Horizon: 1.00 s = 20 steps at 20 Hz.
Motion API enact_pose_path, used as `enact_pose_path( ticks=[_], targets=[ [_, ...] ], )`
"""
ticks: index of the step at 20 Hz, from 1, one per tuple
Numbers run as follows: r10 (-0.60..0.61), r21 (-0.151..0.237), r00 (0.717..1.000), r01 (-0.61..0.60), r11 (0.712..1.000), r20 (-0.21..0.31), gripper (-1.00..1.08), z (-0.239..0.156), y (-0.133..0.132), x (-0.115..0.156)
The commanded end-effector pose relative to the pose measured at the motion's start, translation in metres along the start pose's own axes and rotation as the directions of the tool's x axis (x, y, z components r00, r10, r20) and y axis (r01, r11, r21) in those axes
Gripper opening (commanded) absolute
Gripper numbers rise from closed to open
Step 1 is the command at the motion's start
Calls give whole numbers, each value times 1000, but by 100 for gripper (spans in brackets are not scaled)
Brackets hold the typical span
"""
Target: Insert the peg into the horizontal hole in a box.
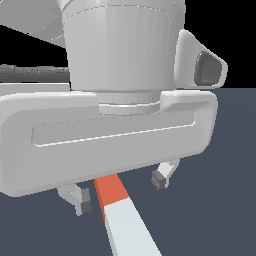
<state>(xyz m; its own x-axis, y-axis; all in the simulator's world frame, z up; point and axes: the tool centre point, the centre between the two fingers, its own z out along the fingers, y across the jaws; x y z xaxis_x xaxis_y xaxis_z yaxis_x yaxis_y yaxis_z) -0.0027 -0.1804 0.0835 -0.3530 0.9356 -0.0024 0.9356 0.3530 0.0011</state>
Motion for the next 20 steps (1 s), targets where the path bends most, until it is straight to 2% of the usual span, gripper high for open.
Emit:
enact_pose_path(
  ticks=[1,8,20],
  targets=[
    [-24,0,1000,24,1000,-1,100,6,-1,-10],
    [-55,1,998,55,998,-3,100,14,-2,-24],
    [-54,1,999,54,999,-3,100,27,-2,-24]
  ],
)
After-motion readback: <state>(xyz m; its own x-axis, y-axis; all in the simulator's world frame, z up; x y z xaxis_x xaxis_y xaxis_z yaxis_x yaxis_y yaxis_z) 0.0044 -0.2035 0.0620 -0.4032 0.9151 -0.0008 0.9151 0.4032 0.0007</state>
